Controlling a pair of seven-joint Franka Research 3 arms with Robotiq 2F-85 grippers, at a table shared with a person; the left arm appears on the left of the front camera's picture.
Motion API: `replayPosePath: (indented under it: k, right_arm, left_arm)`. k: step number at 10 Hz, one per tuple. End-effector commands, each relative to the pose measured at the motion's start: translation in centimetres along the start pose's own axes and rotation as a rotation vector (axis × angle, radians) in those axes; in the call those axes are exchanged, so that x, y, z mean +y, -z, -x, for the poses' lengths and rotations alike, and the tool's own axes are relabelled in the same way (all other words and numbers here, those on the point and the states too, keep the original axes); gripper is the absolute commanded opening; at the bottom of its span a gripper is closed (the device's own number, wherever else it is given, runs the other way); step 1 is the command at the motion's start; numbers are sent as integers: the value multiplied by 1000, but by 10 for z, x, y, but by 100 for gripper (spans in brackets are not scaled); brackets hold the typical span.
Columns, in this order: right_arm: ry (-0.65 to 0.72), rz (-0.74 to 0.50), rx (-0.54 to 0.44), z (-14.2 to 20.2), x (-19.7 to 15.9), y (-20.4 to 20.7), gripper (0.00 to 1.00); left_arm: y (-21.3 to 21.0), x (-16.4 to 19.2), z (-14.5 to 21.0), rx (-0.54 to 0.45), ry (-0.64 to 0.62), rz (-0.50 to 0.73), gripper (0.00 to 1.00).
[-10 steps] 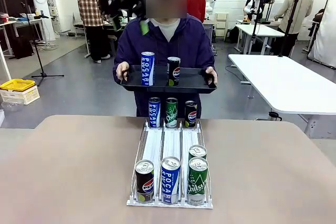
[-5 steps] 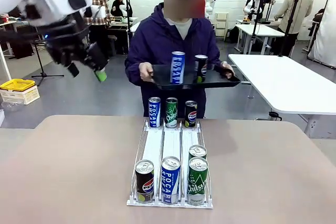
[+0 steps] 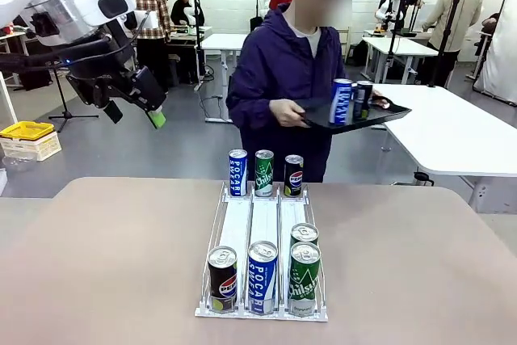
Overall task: Retrieve and hand over the desired beverage to the person.
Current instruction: Place the picked can on the Handle tray extended by the person.
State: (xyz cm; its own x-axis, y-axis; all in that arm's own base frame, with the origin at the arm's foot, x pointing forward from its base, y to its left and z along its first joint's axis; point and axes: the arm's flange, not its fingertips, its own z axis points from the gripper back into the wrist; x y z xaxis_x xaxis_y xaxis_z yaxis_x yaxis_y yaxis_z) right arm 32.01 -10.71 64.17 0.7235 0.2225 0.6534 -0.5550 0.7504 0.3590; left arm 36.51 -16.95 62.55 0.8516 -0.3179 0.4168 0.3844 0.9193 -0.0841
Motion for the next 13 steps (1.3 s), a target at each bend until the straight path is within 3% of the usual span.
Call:
replayPosePath:
  k: [1,8,11,13]
  right_arm:
    - [-8,-26,-11,-1,-1,1,100]
    - [-8,-26,-11,-1,-1,1,100]
    - [-8,-26,-11,-1,-1,1,100]
    - [-8,-26,-11,-1,-1,1,100]
  left_arm:
    - [-2,-2,7,-7,24,-19,100]
    - [-3,-2,2,-6,8,-5,100]
    - [-59,32,39,65,226,333,100]
    - [-93,58,63,-22,270,353,100]
